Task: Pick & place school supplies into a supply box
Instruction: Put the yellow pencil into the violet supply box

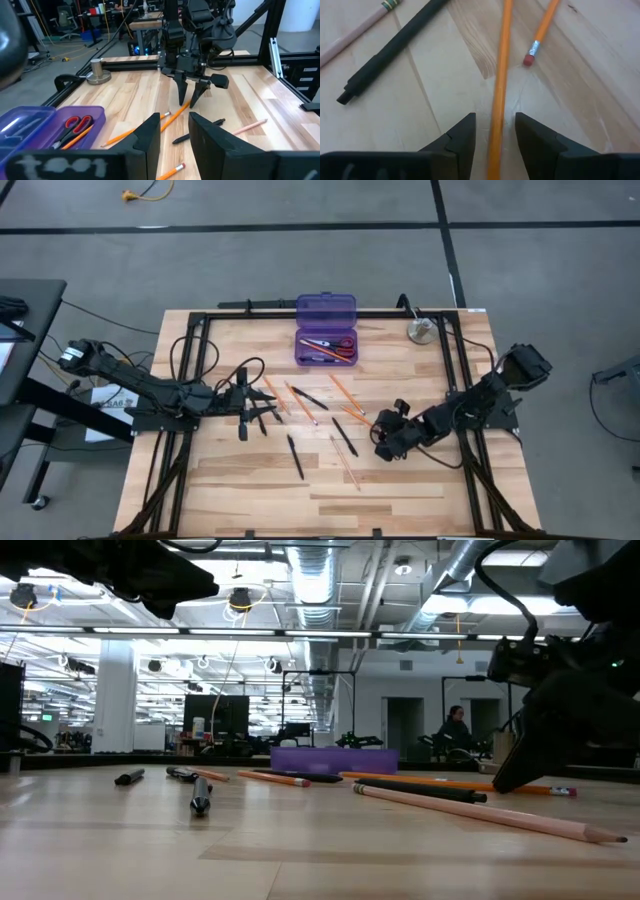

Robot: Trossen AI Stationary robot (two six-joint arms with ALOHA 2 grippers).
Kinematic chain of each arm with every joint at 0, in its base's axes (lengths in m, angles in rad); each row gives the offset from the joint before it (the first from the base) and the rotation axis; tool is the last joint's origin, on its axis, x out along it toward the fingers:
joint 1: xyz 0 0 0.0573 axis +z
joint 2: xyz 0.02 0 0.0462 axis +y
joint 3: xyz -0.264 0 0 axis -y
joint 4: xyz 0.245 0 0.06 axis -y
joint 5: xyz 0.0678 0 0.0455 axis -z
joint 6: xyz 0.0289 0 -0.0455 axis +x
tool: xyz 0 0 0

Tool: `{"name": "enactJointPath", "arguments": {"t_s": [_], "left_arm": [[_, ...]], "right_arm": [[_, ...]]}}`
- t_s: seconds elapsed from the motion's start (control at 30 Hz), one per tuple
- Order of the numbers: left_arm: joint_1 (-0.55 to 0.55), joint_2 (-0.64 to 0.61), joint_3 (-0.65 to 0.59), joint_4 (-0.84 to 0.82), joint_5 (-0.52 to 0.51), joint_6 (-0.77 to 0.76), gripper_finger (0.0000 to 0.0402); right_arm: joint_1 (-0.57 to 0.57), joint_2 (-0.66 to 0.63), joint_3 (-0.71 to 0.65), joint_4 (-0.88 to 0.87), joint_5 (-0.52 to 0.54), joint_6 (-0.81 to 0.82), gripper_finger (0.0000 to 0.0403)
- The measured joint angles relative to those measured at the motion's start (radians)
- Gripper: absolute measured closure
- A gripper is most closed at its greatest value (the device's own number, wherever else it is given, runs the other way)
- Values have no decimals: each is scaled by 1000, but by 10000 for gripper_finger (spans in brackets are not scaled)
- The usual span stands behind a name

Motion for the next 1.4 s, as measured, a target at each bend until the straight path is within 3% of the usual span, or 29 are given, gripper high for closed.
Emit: {"name": "enactJointPath", "arguments": {"t_s": [0.27,1.1,1.4], "left_arm": [[0,0,0,0,0,1,310],[0,0,0,-20,0,0,310],[0,0,0,-20,0,0,310]], "right_arm": [[-29,-1,2,-34,-46,26,292],[-30,0,-1,-46,-55,17,395],[-30,0,-2,-40,-59,17,395]]}}
